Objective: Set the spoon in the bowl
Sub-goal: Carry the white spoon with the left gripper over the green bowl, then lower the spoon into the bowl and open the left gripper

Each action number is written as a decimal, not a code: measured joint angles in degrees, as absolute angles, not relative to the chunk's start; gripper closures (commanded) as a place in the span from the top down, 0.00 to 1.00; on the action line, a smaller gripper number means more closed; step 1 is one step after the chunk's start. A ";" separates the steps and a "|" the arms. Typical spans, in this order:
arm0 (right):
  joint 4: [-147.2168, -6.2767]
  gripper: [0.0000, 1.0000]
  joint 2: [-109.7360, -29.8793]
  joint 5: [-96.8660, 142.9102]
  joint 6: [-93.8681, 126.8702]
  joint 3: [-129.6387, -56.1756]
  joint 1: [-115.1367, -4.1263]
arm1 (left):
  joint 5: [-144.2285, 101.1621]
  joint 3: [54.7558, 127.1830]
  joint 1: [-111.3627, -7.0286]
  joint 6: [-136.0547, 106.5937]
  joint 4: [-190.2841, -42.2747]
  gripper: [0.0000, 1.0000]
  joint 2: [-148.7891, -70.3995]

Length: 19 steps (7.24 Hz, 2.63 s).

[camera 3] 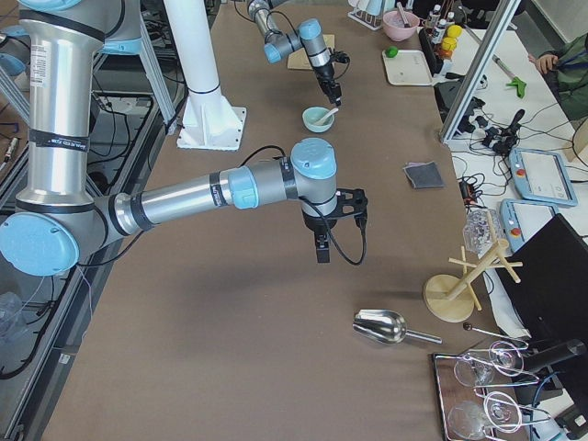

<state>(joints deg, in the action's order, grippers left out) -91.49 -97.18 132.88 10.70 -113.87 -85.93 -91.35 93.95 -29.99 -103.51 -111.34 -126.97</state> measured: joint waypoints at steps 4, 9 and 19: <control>-90.39 1.00 -100.53 132.74 10.71 -113.11 -86.14 | -98.87 104.96 -34.85 -88.19 -100.25 0.97 -120.94; -90.00 1.00 -103.78 132.00 2.41 -108.90 -89.72 | -120.30 117.66 -66.28 -28.11 -78.81 0.97 -100.68; -90.05 1.00 -104.71 138.84 -7.10 -103.73 -92.95 | -133.91 105.02 -93.67 12.94 -85.20 0.98 -78.55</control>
<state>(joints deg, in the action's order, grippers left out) -90.05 -104.71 138.84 -7.10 -103.73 -92.95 -133.91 105.02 -93.67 12.94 -85.20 -78.55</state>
